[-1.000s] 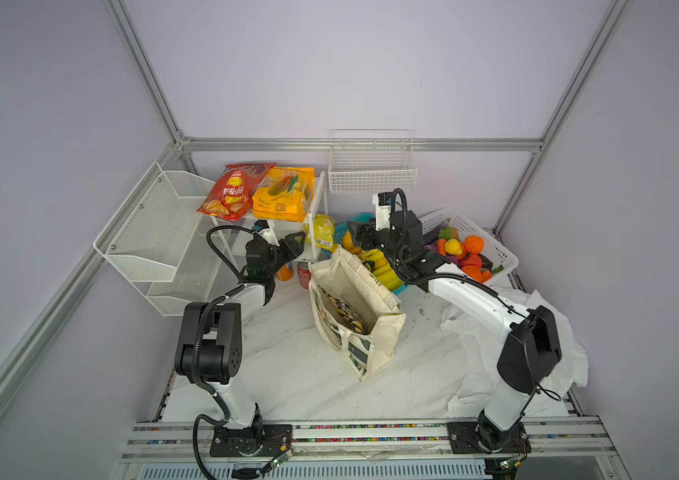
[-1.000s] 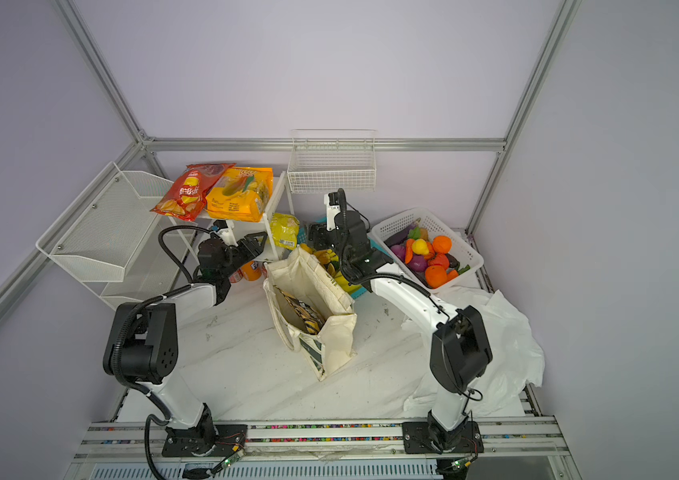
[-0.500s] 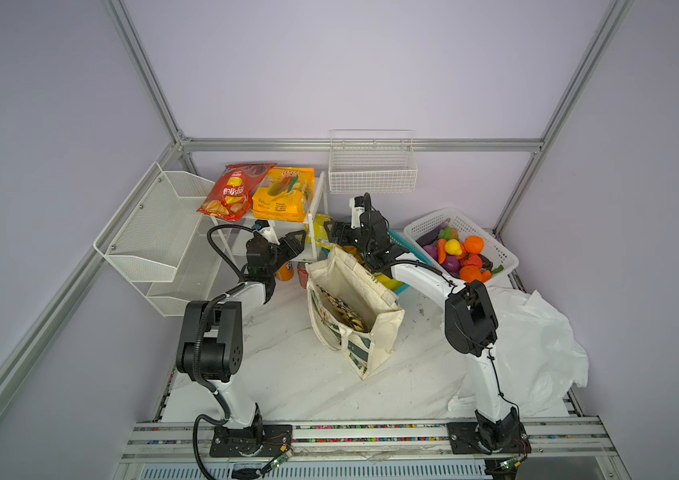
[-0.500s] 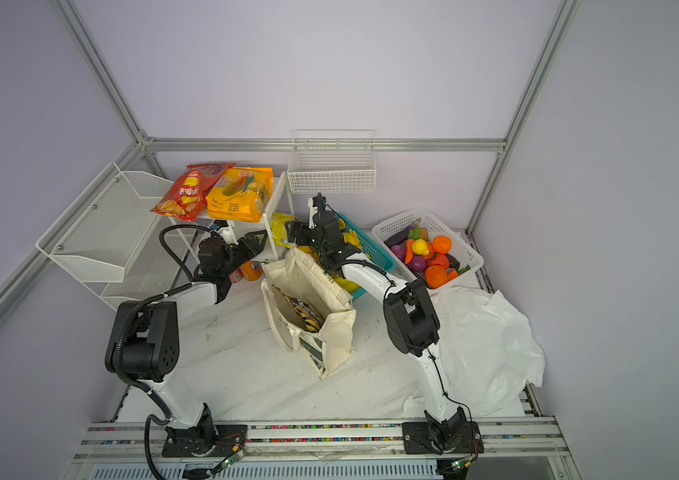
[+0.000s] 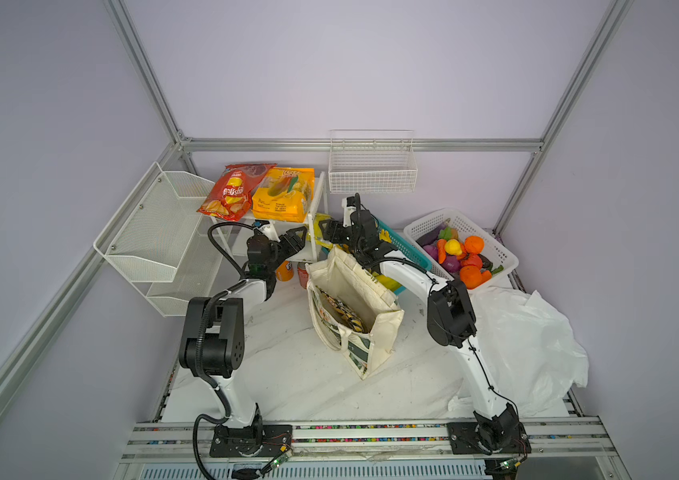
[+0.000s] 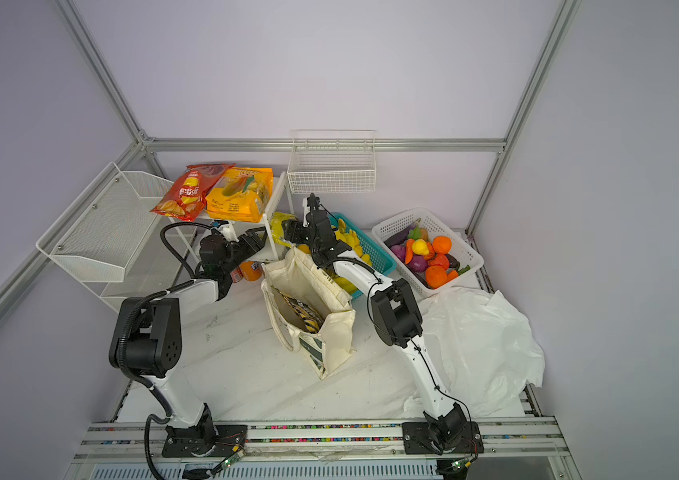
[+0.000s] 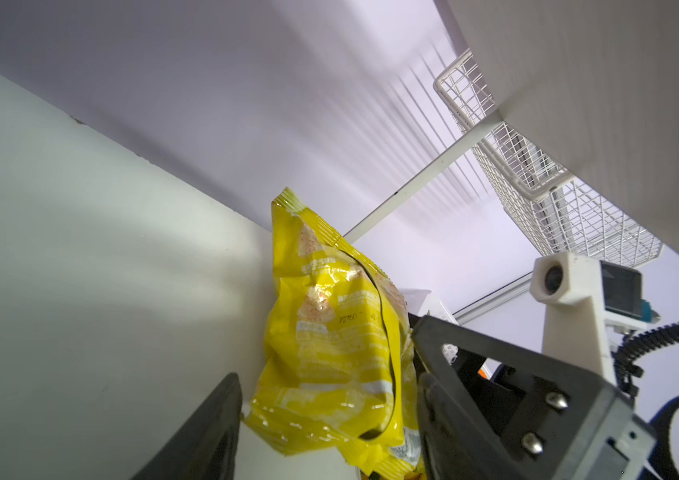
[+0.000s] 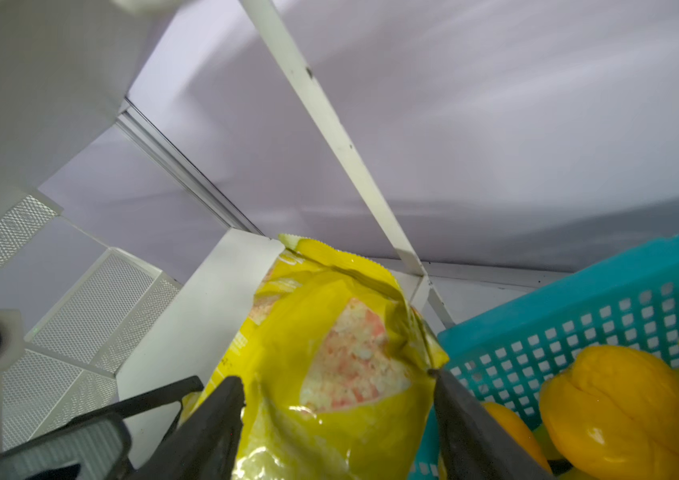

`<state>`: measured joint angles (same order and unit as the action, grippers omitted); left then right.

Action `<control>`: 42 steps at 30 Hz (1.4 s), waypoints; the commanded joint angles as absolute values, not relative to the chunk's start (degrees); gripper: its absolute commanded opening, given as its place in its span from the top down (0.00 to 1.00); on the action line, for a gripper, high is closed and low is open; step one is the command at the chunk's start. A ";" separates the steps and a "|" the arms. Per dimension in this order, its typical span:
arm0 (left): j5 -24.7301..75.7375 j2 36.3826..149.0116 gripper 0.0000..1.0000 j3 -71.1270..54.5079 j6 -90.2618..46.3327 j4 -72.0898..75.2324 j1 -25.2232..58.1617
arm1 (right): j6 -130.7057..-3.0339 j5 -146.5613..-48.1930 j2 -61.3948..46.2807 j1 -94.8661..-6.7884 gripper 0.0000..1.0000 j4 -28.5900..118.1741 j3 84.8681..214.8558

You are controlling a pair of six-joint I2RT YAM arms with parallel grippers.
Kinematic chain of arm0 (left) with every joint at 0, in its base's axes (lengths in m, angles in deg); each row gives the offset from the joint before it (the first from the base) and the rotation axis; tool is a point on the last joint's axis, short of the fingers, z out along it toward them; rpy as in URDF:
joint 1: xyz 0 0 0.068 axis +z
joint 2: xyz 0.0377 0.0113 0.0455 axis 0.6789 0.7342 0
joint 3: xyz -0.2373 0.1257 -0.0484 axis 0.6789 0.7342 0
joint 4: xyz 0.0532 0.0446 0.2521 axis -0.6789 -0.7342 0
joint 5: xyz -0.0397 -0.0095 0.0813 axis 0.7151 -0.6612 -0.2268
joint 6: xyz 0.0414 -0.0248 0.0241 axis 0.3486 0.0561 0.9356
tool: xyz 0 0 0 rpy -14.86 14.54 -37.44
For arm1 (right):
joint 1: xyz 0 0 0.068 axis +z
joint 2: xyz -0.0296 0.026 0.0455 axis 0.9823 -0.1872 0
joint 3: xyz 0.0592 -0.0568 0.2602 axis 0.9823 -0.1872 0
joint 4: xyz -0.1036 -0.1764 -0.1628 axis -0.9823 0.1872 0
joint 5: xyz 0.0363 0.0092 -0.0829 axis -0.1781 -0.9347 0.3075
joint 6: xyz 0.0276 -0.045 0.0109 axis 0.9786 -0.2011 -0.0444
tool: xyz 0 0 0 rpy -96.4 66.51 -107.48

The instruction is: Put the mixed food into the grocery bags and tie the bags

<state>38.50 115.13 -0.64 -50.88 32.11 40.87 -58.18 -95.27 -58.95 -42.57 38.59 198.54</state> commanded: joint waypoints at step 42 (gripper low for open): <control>35.73 109.99 1.00 8.97 -58.78 37.83 41.34 | -66.19 -94.15 -47.22 -42.38 0.45 38.95 190.81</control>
<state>37.30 112.97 4.75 -57.19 35.81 41.44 -63.77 -96.60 -52.35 -42.52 39.23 191.68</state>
